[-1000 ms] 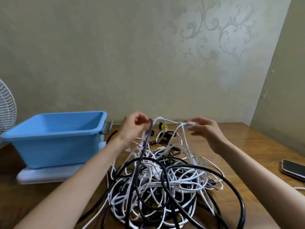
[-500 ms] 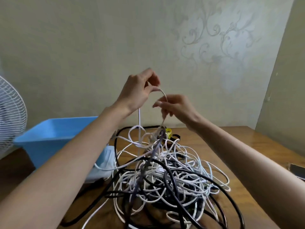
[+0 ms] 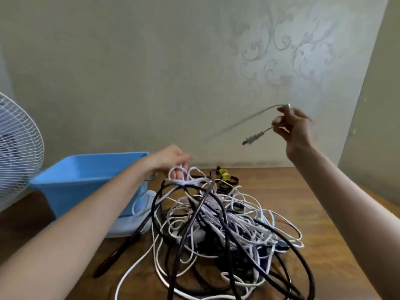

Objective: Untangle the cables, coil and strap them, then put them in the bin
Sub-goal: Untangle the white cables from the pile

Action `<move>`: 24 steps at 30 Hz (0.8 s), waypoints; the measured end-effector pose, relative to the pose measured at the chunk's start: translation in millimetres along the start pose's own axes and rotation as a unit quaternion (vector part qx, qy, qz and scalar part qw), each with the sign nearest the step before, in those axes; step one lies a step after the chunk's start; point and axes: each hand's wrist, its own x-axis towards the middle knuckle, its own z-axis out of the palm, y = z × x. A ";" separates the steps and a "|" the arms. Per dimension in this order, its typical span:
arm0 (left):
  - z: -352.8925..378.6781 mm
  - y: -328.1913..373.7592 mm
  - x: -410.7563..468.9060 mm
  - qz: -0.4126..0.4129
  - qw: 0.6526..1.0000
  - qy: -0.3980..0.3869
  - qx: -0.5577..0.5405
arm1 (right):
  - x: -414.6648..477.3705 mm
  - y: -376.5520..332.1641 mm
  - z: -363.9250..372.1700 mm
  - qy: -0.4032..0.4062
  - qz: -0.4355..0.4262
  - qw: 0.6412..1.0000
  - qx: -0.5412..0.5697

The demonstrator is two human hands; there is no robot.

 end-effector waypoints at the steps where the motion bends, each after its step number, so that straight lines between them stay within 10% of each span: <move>1: -6.5 5.3 3.1 0.014 0.996 0.072 -0.053 | -2.4 2.8 -0.1 -0.026 0.002 0.998 -0.054; 5: -29.4 40.6 6.1 0.103 0.917 0.252 -0.292 | -17.8 9.7 13.0 -0.219 0.031 0.951 -0.214; 8: -34.7 67.0 0.9 0.174 0.870 0.233 -0.398 | -27.7 13.0 31.1 -0.276 0.022 0.933 -0.232; 13: -20.0 70.1 -3.4 0.159 0.956 0.100 -0.225 | -38.4 16.6 55.0 -0.291 -0.015 0.921 -0.260; 18: 2.2 53.7 -7.5 0.177 0.945 0.141 -0.237 | -46.1 20.6 63.3 -0.384 0.027 0.870 -0.308; 24: 19.9 10.4 -27.6 0.054 0.975 0.085 -0.196 | -48.9 39.3 60.5 -0.315 0.053 0.917 -0.239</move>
